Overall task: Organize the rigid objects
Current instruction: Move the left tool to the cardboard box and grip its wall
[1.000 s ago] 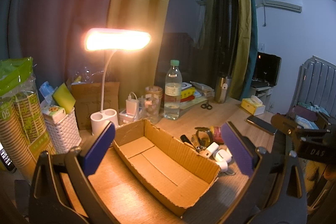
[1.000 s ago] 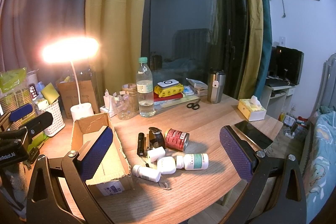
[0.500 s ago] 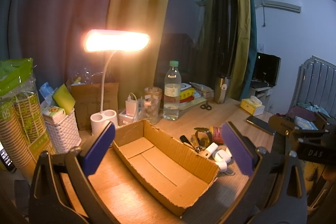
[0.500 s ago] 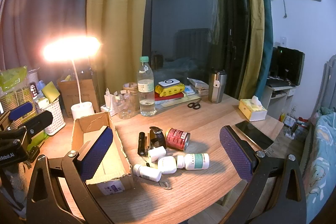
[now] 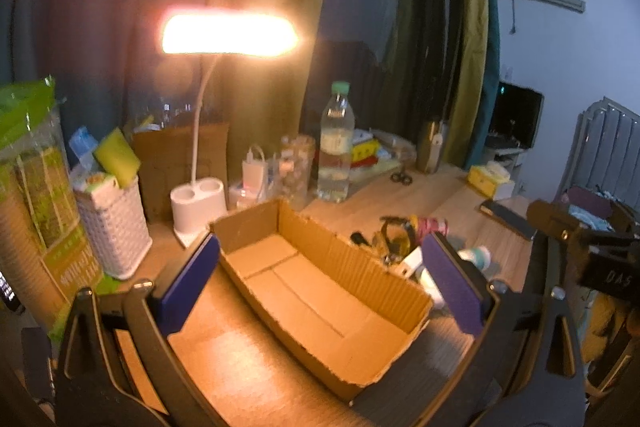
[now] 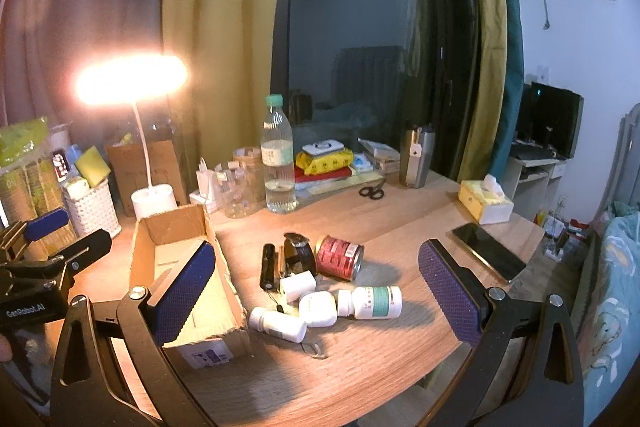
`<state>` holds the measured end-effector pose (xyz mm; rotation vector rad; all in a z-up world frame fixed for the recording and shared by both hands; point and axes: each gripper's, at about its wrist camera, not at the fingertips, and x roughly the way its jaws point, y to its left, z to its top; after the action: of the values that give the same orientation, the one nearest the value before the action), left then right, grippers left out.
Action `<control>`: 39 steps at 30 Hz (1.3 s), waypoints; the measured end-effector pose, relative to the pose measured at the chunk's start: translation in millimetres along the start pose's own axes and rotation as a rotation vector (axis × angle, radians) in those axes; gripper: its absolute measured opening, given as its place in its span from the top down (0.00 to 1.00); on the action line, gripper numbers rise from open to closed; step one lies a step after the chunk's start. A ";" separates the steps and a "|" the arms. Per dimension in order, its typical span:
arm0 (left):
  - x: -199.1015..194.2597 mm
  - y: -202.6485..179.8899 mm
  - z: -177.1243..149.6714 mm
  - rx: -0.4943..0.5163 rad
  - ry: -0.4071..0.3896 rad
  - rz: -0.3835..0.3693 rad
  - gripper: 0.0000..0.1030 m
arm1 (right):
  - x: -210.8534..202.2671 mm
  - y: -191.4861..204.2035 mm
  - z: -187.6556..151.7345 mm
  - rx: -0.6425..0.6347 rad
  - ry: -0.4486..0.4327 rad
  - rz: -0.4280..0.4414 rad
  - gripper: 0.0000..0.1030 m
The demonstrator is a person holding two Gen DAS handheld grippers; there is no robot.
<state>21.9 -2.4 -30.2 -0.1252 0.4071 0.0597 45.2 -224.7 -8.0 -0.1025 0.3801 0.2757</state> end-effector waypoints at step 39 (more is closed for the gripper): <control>110.2 21.7 -76.0 -0.091 0.525 -0.078 0.41 | 66.0 -20.9 -32.1 0.033 0.182 -0.001 0.00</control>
<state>91.4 12.6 -145.6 -0.2473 0.9232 -0.0332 98.7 -233.3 -61.7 -0.0956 0.5647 0.2602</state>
